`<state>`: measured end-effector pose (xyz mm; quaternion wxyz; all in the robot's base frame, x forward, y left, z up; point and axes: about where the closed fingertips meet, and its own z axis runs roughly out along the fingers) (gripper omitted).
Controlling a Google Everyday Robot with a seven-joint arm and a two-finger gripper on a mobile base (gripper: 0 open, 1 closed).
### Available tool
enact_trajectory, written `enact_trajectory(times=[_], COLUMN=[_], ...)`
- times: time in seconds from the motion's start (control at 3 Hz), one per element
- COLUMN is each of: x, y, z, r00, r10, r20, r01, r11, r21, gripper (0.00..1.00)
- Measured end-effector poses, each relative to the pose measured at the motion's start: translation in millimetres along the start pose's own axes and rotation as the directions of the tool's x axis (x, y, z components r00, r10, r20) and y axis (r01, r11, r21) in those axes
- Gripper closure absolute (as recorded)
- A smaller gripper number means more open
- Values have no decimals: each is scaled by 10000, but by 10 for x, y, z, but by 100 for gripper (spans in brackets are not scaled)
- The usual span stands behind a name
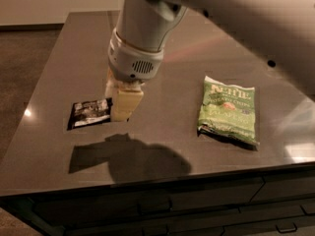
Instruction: Pick rxbar chocolate
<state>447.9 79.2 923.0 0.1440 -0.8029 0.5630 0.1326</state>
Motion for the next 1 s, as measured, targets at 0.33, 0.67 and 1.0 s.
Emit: enact_trajectory(times=[0.33,0.67,1.0], x=[-86,-149,-150], y=[-43,-77,-77], z=[-305,-513,-513], r00=[9992,9971,9971], r10=[-166,-344,-344], r20=[371,675,676], r01=[158,314,314], r11=[9996,9985,9985], r21=[214,455,456], gripper=[100,100,100])
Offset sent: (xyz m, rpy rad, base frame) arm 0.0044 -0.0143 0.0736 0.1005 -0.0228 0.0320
